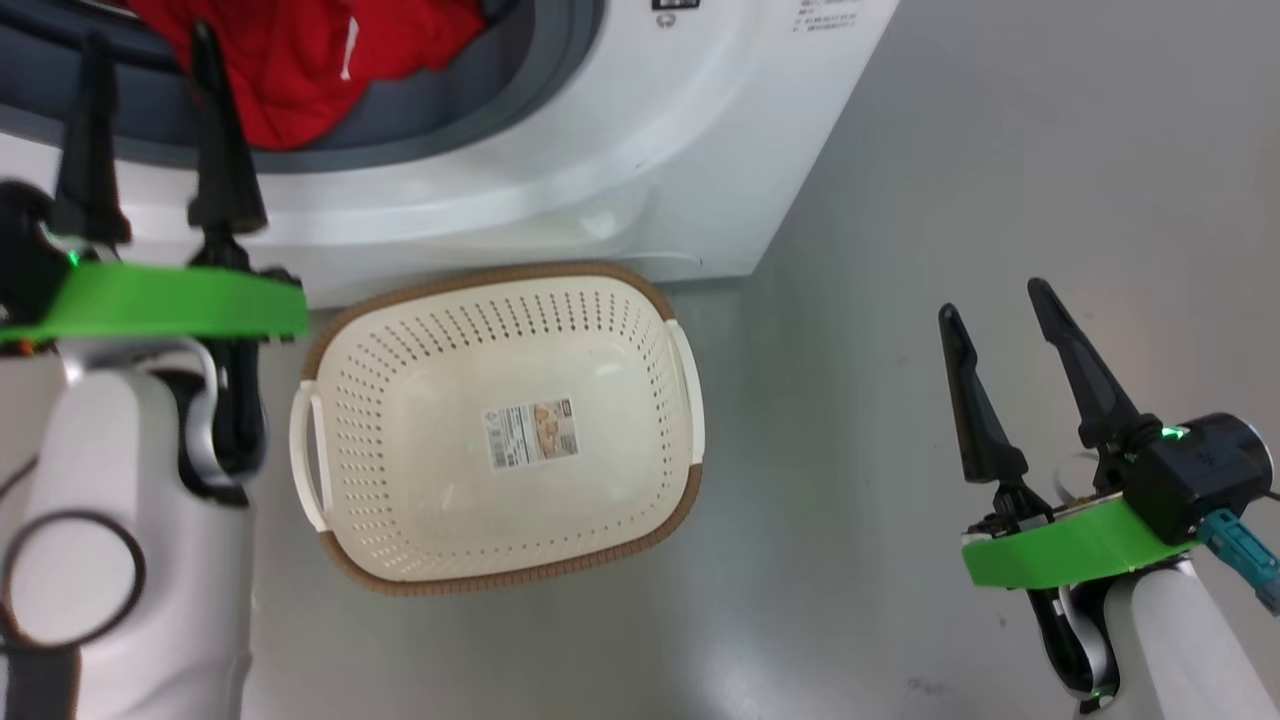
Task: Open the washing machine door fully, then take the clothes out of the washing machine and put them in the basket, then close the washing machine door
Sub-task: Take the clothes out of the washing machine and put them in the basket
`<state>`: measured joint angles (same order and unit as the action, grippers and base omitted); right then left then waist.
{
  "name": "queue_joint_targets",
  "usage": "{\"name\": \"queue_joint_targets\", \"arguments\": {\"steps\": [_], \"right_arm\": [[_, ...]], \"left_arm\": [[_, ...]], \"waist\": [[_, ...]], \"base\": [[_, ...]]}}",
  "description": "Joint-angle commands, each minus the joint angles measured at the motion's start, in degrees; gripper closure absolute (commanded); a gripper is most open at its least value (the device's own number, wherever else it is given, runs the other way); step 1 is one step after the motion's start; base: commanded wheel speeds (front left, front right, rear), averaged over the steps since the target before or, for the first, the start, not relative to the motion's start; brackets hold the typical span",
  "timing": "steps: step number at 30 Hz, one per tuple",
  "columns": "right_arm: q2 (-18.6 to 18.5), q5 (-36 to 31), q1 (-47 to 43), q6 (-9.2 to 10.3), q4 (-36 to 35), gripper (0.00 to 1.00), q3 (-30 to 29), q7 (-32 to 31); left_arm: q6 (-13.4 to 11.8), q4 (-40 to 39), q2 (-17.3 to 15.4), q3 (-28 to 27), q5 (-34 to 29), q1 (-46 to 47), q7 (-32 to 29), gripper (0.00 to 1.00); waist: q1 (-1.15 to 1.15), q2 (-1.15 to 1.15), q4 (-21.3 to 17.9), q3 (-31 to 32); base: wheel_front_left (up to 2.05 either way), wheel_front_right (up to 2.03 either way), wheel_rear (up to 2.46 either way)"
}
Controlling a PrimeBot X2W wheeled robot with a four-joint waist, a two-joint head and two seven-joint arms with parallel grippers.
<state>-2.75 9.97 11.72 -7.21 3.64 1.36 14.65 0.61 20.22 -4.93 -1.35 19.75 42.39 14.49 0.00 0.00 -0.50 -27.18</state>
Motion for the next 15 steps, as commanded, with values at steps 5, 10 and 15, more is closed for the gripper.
{"name": "queue_joint_targets", "arguments": {"steps": [5,10,15], "right_arm": [[-0.12,-0.9,1.92,-0.28,-1.56,0.0,1.51,0.35],[-0.12,-0.95,3.03,-0.28,-1.56,0.0,1.81,0.35],[-0.12,-1.1,3.68,-0.28,-1.47,0.0,1.93,0.35]], "left_arm": [[0.32,2.46,-2.63,-1.61,-0.93,5.67,0.5,0.0],[0.31,7.66,-3.36,-0.94,-1.7,11.21,0.49,0.0],[-0.15,14.01,-4.58,0.35,-3.03,17.01,-0.86,0.0]], "waist": [[0.0,0.0,-0.46,-4.26],[0.0,0.0,-0.62,-6.25],[0.0,0.0,-0.88,-7.68]], "base": [[0.0,0.0,0.0],[0.0,0.0,0.0],[0.0,0.0,0.0]]}}
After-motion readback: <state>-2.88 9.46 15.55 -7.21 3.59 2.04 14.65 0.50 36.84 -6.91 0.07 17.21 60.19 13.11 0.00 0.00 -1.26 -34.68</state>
